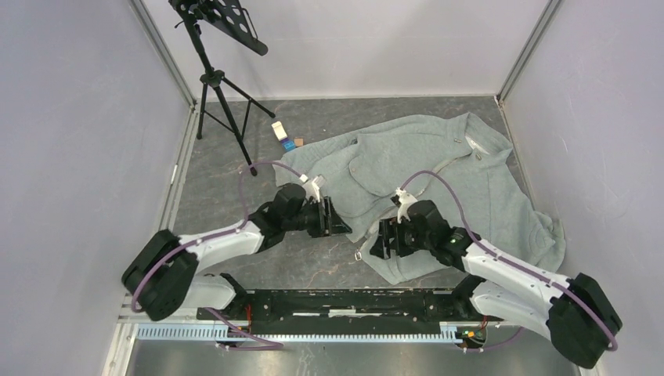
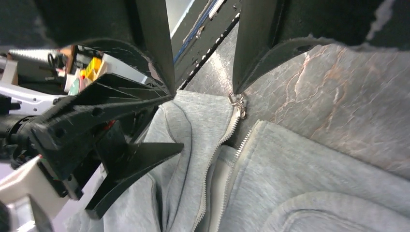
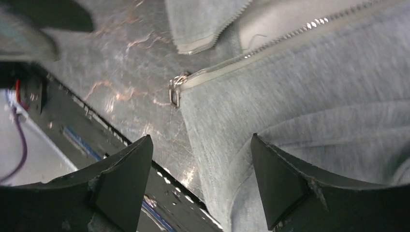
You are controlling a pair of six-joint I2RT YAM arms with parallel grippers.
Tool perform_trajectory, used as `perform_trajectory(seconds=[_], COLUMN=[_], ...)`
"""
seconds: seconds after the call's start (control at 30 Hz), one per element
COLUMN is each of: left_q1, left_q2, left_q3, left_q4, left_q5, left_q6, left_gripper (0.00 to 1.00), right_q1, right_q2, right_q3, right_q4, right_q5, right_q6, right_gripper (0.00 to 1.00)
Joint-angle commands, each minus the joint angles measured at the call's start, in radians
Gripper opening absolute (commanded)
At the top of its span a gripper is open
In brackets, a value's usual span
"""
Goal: Zip up the jacket
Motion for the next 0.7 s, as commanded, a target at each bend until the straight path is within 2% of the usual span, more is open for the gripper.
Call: perform_trajectory(seconds=[0.0,0.07,0.13,0.27,0.43,0.63,0.67], left_q1=[-0.003,-0.003,-0.003,-0.004,-0.003,-0.003,-0.003], left_q2=[-0.157,-0.22,-0.282,-0.376,-0.452,-0.469,-0.477], left_q3=[-0.045,-0.051,-0.069,-0.144,-0.213,-0.215,-0.221], left_q4=[-0.009,-0.065,-0.089,-0.073,-0.031,-0.033,-0.032], left_q5=[-0.154,-0.204,-0.245,-0.292,-0.27,-0.208,-0.197], left_q6=[-0.027,-0.001,0.013,-0.013,-0.034,-0.017,-0.02], left_gripper=[0.55,0.56,0.58,0.6,0.62,0.65,0.65], right_q1=[0.109,0.131,0.167,0.209,0.267,0.276,0.278], right_q2=[0.067,0.116,0.151,0.271,0.383,0.475,0.498], right_q3=[0.129,0.172,0.194,0.27,0.425,0.486,0.501], right_q4=[-0.148,-0.203,-0.189,-0.236,-0.426,-0.472,-0.494], right_q5=[0.387,0.4,0.411,0.41,0.537,0.54,0.542], right_q6=[0.369,0.466,0.509,0.584,0.685,0.77,0.779], right_gripper=[0.8,0.8,0.81,0.8,0.72,0.65,0.61])
